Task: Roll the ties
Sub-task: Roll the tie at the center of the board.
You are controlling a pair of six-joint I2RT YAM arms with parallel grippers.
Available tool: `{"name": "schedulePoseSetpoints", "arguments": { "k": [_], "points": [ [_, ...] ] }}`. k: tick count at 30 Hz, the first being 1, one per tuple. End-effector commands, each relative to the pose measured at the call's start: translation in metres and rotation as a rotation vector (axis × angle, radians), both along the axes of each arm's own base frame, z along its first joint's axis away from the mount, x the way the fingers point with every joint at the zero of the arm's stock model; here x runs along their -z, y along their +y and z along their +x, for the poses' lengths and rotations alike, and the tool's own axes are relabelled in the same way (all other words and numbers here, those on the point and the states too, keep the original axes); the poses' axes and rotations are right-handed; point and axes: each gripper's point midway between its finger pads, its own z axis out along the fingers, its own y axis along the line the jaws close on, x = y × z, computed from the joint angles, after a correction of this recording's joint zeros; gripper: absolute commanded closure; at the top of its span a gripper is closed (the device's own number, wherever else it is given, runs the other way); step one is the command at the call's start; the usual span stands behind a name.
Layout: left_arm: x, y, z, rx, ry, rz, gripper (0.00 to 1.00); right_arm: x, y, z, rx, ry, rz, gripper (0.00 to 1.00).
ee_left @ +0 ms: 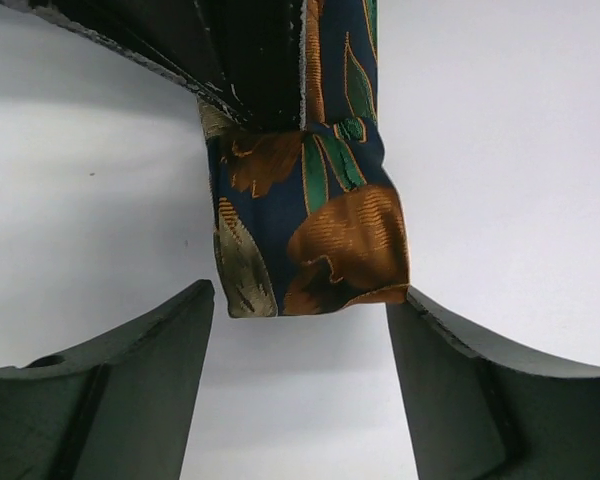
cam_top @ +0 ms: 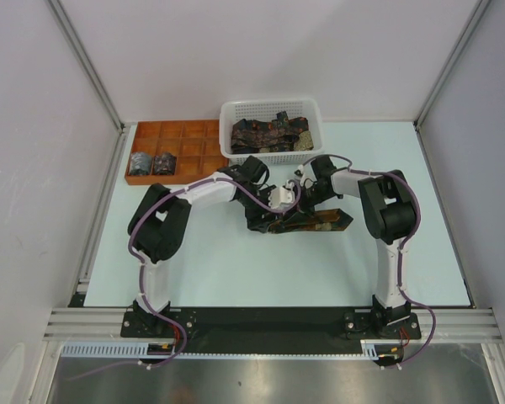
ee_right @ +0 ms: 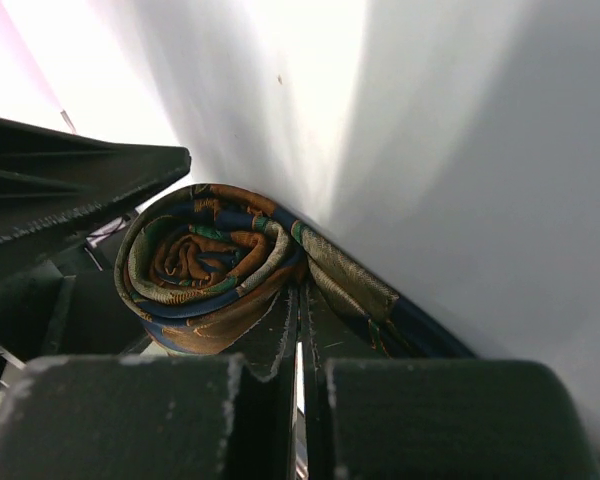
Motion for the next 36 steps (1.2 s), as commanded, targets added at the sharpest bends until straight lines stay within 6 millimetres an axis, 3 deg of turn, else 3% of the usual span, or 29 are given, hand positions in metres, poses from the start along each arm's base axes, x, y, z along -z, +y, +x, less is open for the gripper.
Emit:
{"name": "schedulePoseSetpoints", "arguments": {
  "k": [1,9,19,28,32,36],
  "points": [
    [-0.026,-0.018,0.001,-0.008,0.021,-0.093,0.24,0.041,-0.019,0.009,-0.001,-0.076,-0.192,1.00],
    [-0.031,-0.035,-0.010,-0.002,0.087,-0.132,0.22,0.044,-0.019,0.004,0.002,-0.058,-0.195,1.00],
    [-0.002,-0.063,-0.001,0.004,0.006,-0.003,0.54,0.033,-0.008,-0.009,0.019,-0.018,-0.100,1.00],
    [0.036,-0.039,-0.025,0.077,0.026,0.169,0.71,0.002,-0.011,-0.006,0.050,-0.003,0.059,1.00],
    [0.046,-0.014,-0.044,0.143,0.074,0.260,0.89,-0.013,-0.026,-0.005,0.061,-0.001,0.104,0.89],
    [0.050,0.012,-0.052,0.200,0.083,0.337,0.95,-0.027,-0.038,-0.004,0.067,-0.010,0.132,0.81]
  ]
}}
